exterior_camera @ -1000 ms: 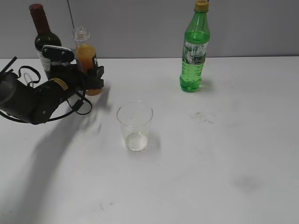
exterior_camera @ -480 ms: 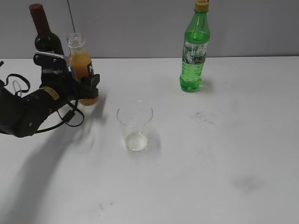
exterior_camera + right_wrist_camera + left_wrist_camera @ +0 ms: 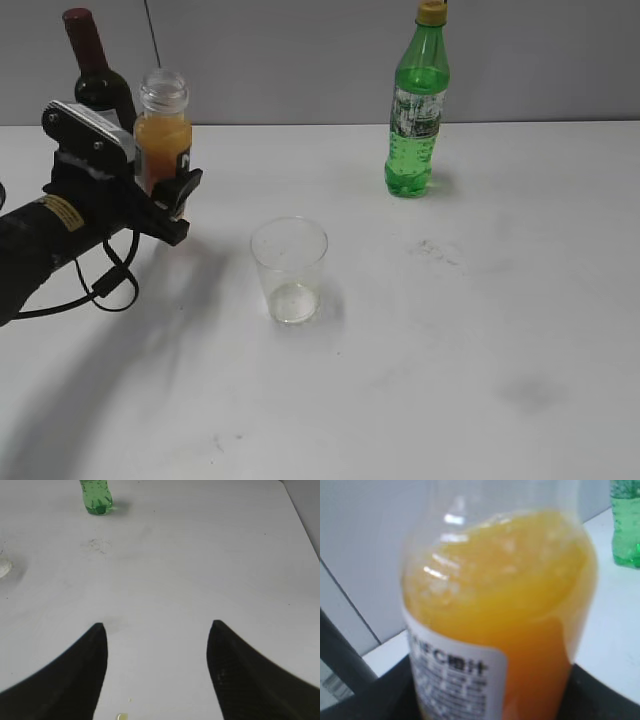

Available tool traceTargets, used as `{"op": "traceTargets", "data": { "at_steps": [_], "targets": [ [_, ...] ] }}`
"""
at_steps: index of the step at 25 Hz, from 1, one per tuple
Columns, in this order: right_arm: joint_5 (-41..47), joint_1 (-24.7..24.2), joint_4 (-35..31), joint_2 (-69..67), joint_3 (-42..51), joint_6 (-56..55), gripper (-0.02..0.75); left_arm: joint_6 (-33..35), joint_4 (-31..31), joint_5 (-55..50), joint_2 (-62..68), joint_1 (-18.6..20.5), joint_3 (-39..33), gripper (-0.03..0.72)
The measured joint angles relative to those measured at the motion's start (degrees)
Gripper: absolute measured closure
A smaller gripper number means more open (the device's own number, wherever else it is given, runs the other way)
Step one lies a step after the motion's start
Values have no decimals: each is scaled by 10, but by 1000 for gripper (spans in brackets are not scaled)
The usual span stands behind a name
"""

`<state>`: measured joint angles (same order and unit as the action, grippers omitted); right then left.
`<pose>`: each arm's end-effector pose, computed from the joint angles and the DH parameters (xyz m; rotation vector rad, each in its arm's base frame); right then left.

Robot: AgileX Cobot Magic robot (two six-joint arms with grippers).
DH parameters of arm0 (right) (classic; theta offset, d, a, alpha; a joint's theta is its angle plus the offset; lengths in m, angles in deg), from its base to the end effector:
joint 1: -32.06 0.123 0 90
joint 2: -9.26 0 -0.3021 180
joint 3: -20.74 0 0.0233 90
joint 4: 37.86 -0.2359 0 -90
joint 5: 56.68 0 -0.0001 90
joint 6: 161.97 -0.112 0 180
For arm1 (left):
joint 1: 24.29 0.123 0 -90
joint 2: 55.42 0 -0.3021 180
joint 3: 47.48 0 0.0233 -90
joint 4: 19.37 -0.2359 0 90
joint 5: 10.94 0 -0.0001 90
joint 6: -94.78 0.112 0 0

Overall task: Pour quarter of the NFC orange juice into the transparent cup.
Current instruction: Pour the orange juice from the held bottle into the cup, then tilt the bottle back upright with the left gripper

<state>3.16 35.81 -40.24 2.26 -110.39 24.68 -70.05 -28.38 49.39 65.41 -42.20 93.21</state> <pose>-0.0171 0.0029 0.2629 -0.1847 2.0104 0.0174 0.3437 -0.1271 0.1489 0.6560 1.6188 -0.0969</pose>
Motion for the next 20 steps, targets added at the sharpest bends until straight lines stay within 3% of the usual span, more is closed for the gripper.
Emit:
{"op": "traceTargets", "data": {
  "at_steps": [9, 17, 20],
  "targets": [
    [0, 0, 0, 0, 0, 0, 255, 276, 133, -89, -57, -76, -23, 218],
    [0, 0, 0, 0, 0, 0, 257, 502, 222, -89, -57, -112, -23, 218],
    [0, 0, 0, 0, 0, 0, 257, 547, 243, -87, -57, -119, -23, 218]
  ]
}}
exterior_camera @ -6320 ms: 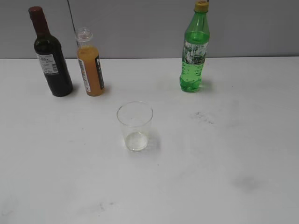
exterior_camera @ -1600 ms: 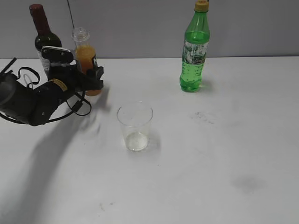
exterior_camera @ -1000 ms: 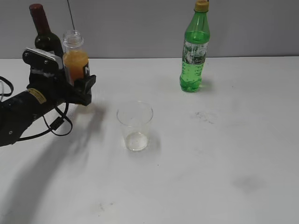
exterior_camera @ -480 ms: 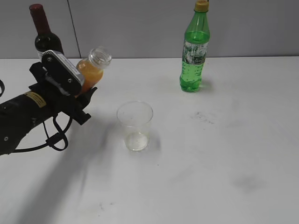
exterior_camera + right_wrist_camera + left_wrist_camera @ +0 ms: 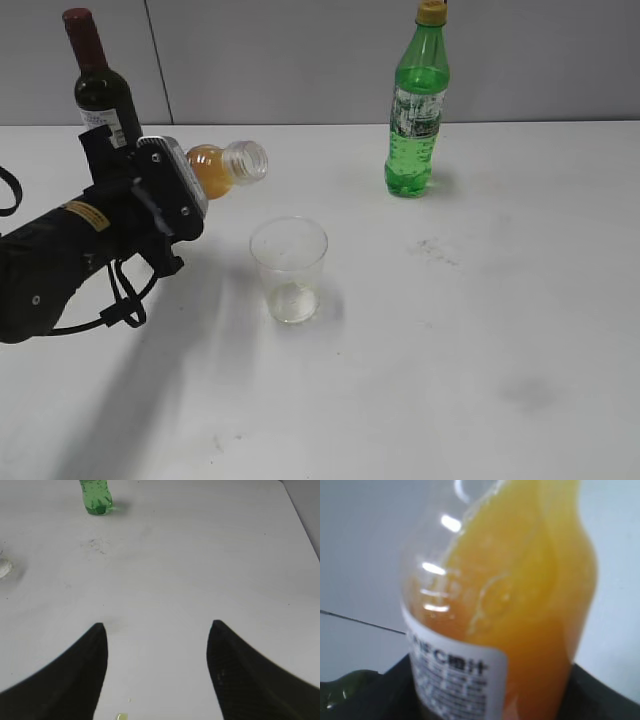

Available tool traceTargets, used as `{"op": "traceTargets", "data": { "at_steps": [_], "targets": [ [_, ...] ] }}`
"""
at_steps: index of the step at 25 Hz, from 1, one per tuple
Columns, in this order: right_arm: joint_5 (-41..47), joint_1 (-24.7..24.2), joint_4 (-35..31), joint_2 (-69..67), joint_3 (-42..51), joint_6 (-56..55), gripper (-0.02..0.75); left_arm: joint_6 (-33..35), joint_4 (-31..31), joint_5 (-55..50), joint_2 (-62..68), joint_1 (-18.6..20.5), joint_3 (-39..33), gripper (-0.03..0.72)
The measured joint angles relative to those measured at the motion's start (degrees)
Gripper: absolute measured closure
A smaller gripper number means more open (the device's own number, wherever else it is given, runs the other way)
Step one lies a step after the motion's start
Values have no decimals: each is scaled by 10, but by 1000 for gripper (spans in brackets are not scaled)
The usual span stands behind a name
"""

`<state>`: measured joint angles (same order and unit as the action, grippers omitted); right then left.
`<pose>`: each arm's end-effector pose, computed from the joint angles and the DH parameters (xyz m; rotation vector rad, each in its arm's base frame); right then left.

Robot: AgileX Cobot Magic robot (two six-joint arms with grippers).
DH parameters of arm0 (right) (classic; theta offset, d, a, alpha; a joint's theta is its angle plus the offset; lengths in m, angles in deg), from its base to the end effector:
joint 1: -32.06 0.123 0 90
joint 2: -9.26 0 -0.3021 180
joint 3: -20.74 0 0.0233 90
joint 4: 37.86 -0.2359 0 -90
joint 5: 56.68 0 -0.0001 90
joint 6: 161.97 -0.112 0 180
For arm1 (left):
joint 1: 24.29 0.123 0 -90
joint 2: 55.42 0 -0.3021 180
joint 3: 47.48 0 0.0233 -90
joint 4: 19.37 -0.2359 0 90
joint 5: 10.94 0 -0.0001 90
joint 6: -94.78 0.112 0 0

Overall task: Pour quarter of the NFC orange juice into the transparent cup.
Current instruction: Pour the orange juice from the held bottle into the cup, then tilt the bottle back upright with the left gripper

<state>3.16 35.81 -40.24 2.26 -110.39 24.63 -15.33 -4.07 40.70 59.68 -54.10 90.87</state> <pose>-0.0171 0.0029 0.2629 -0.1838 2.0105 0.0179 0.3134 -0.1529 0.1585 1.2241 1.4315 0.5602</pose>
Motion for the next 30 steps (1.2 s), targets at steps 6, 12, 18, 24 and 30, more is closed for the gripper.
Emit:
{"op": "traceTargets", "data": {
  "at_steps": [6, 12, 18, 24, 30],
  "targets": [
    [0, 0, 0, 0, 0, 1, 257, 61, 10, 0, 0, -11, 0, 218],
    [0, 0, 0, 0, 0, 1, 257, 115, 13, 30, -1, -11, 0, 218],
    [0, 0, 0, 0, 0, 0, 258, 182, 13, 34, -1, -12, 0, 218],
    [0, 0, 0, 0, 0, 0, 258, 223, 13, 34, -1, -27, 0, 218],
    [0, 0, 0, 0, 0, 1, 258, 236, 15, 35, -1, -27, 0, 218]
  ]
}}
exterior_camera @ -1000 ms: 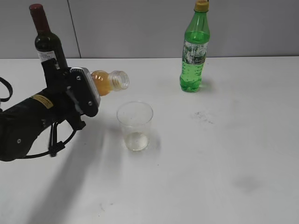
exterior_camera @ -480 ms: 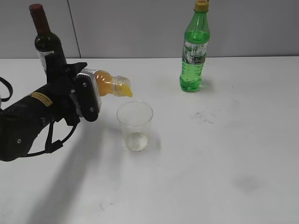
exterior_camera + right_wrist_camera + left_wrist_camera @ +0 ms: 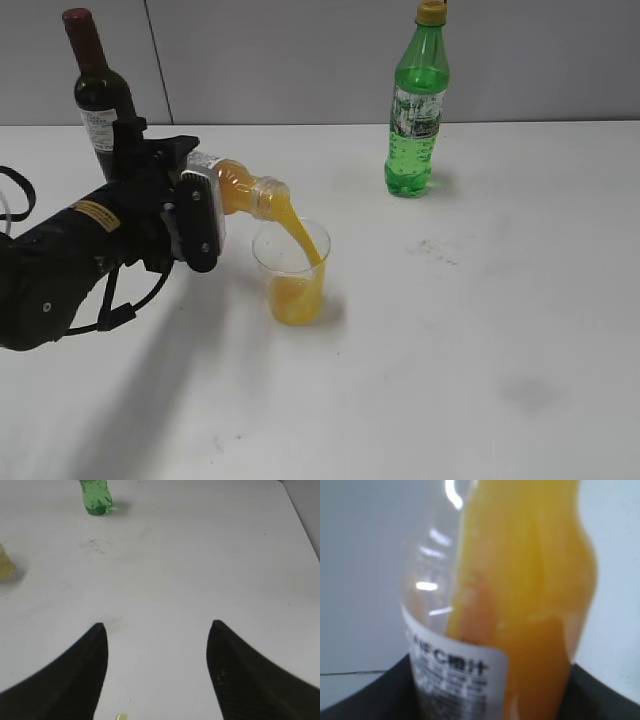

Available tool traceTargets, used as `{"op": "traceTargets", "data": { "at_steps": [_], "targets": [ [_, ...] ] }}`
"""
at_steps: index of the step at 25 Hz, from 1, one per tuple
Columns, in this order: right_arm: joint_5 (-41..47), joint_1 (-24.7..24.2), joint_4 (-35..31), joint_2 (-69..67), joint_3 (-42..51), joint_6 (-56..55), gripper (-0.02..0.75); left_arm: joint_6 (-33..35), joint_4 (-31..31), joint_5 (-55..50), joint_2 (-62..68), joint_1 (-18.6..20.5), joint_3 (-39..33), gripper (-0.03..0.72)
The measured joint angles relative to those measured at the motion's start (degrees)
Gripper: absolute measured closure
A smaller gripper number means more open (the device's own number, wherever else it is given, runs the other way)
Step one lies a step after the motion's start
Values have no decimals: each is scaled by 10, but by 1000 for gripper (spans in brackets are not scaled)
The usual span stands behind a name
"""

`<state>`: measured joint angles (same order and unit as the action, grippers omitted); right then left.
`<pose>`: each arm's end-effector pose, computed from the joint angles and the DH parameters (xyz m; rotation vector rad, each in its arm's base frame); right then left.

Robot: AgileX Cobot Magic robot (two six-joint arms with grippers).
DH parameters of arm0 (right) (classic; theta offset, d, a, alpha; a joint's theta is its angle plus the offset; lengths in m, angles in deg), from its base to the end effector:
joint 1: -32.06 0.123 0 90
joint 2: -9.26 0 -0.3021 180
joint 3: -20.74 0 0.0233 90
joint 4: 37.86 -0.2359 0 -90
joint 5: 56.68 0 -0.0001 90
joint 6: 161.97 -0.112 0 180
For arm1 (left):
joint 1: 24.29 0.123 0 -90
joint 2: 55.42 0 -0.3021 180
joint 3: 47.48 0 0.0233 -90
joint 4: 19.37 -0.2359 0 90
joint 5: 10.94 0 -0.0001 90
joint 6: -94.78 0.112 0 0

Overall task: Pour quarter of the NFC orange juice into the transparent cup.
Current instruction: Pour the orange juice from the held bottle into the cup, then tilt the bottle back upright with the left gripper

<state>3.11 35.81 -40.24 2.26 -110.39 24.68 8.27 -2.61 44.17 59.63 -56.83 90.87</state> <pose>-0.0170 0.0029 0.2629 -0.1846 2.0095 0.0174 0.3082 -0.1653 0.1651 1.4862 1.1341 0.8434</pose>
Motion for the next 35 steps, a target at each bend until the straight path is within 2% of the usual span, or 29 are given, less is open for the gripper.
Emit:
{"op": "traceTargets", "data": {
  "at_steps": [20, 21, 26, 31, 35],
  "targets": [
    [0, 0, 0, 0, 0, -1, 258, 11, 27, 12, 0, 0, 0, 218],
    [0, 0, 0, 0, 0, -1, 258, -10, 29, 12, 0, 0, 0, 218],
    [0, 0, 0, 0, 0, 0, 258, -228, 27, 3, 0, 0, 0, 218],
    [0, 0, 0, 0, 0, 0, 258, -386, 6, 0, 0, 1, 0, 218],
    [0, 0, 0, 0, 0, 0, 258, -571, -36, 21, 0, 18, 0, 218]
  ]
}}
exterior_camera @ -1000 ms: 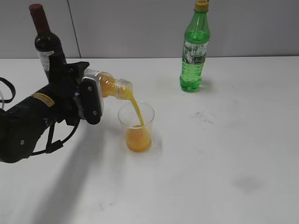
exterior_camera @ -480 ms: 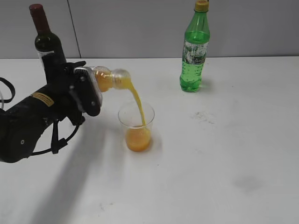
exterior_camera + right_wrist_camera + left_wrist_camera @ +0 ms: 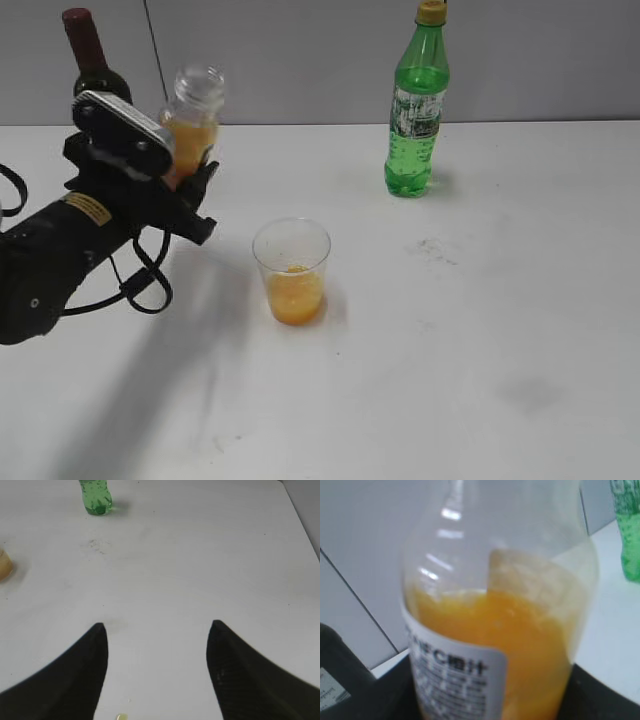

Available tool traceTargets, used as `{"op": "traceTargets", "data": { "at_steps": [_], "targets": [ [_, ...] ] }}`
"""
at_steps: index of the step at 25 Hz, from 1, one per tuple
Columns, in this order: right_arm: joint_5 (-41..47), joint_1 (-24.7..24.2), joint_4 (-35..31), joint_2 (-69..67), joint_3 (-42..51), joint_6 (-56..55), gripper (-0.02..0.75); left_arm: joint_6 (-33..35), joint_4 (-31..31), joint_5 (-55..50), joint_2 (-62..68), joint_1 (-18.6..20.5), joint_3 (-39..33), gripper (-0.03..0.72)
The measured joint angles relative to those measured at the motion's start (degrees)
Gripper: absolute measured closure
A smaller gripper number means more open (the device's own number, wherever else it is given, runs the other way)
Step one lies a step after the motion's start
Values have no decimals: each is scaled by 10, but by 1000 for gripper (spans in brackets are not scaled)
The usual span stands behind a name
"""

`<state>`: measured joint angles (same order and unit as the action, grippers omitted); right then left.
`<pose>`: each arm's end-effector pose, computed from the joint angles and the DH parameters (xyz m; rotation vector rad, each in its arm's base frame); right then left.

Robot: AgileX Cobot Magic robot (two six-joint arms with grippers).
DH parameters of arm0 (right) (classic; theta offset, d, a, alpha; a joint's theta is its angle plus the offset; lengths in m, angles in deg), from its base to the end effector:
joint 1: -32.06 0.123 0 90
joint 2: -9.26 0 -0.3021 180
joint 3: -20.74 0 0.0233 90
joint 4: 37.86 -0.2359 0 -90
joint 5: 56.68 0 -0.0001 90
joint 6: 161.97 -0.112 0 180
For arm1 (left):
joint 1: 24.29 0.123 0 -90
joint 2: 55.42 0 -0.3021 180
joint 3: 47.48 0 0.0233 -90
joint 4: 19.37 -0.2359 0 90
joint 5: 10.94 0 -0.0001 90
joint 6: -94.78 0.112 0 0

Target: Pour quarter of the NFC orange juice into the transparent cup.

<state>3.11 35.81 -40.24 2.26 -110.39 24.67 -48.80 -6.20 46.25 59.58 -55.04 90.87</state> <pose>-0.0170 0.0029 0.2629 -0.1844 2.0096 0.0175 0.3124 -0.1609 0.1700 0.7480 1.5789 0.1485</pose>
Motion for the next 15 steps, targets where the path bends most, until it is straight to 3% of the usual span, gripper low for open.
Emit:
{"op": "traceTargets", "data": {
  "at_steps": [4, 11, 15],
  "targets": [
    [0, 0, 0, 0, 0, 0, 258, -136, -54, 12, 1, 30, 5, 218],
    [0, 0, 0, 0, 0, 0, 258, -253, -112, 29, 58, 66, 68, 218],
    [0, 0, 0, 0, 0, 0, 260, -279, -128, 51, 111, 70, 125, 218]
  ]
}}
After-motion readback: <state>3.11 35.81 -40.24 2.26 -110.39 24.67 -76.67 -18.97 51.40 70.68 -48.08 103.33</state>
